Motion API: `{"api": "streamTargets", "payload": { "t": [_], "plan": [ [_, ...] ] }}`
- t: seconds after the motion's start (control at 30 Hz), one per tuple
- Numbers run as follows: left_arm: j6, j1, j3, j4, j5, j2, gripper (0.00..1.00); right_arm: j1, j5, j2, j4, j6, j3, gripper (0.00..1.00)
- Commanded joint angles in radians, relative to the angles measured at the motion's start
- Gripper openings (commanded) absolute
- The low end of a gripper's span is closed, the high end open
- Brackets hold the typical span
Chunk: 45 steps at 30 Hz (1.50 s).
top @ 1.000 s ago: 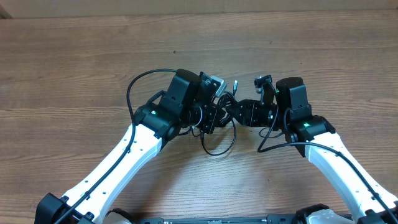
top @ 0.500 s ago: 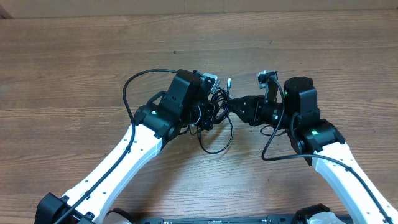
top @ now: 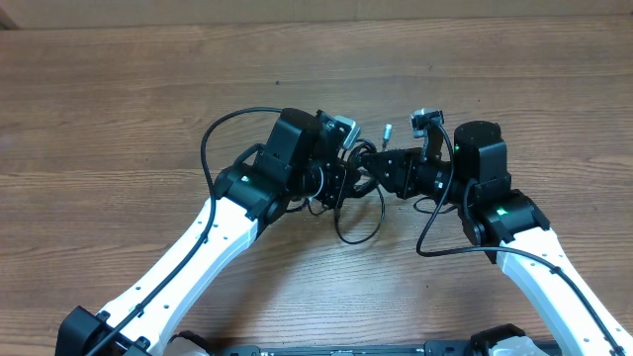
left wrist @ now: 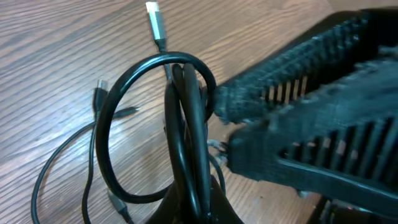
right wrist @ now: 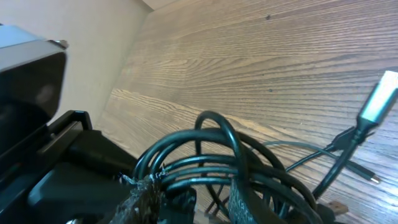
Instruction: Untangle cables
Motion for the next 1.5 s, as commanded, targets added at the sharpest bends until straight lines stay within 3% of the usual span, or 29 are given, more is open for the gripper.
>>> {"api": "streamTargets", "payload": {
  "t": [0.0, 0.77, 1.33, 1.47],
  "plan": [
    [0.046, -0.005, 0.014, 0.013, 0.076, -0.007, 0.04, 0.004, 0.064, -0.01, -0.002, -0.008, 0.024, 0.35],
    [0.047, -0.005, 0.014, -0.022, 0.056, -0.007, 0.04, 0.003, 0.336, -0.01, -0.078, -0.008, 0.024, 0.34],
    [0.047, -0.005, 0.014, -0.011, 0.057, -0.007, 0.04, 0.004, 0.168, -0.01, -0.084, -0.008, 0.024, 0.33],
    [0.118, -0.005, 0.014, -0.001, 0.106, -0.007, 0.04, 0.005, 0.156, -0.008, -0.085, -0.008, 0.022, 0.33]
  ]
}}
